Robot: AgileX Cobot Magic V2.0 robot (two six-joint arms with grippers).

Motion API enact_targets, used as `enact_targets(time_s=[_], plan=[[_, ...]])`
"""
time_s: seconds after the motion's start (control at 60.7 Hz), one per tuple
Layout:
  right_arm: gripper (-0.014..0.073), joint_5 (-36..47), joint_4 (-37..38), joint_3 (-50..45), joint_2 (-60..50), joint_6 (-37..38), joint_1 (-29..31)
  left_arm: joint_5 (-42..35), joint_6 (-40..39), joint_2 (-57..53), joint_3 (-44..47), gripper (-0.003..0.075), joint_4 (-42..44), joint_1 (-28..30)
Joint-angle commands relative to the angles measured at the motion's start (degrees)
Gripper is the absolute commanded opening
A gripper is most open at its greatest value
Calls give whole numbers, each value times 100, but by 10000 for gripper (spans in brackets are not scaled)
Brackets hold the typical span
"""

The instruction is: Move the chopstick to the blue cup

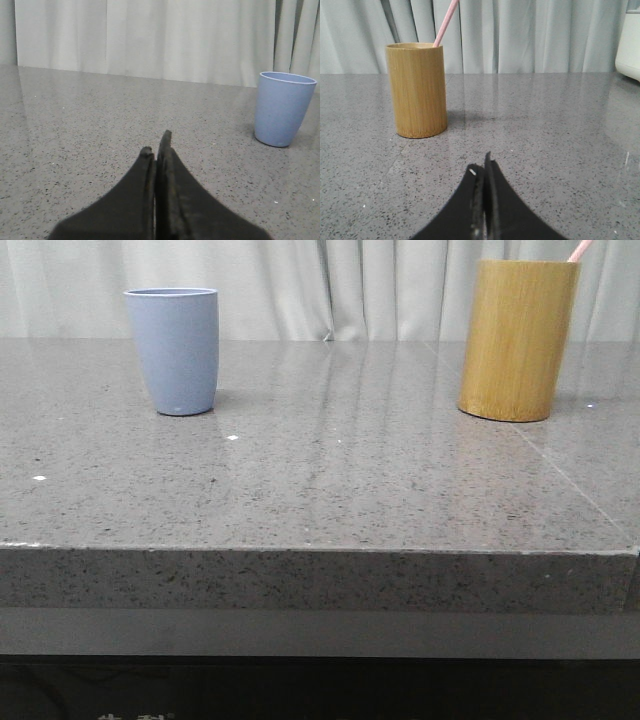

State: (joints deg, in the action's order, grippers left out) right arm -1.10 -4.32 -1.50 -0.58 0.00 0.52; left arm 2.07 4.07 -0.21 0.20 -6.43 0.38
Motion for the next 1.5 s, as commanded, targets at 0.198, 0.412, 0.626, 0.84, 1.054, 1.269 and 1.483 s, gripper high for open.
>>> enact_targets(time_s=[0.198,0.412,0.626,0.84,1.054,1.269,1.483], plan=[[-67,429,75,17,-123,0,-13,-464,-8,-134,78,-19,4,-6],[-67,429,75,17,-123,0,-13,-464,-8,-134,78,-19,4,-6],[-67,429,75,17,-123,0,-13,-517,-8,-134,78,-19,4,-6],[-67,538,75,237,-123,0,-13,-876,-8,-134,-20,-19,4,-6],[-67,-194,93,1366,-110,0,-13,71,-20,-77,-1261,-19,-19,-6],[-67,-1548,150,2885,415,0,-13,1397,-20,524,-2910,-19,-19,-6],[-67,-3192,150,4249,1508,0,-13,3020,-20,1581,-4493,-19,-19,-6]])
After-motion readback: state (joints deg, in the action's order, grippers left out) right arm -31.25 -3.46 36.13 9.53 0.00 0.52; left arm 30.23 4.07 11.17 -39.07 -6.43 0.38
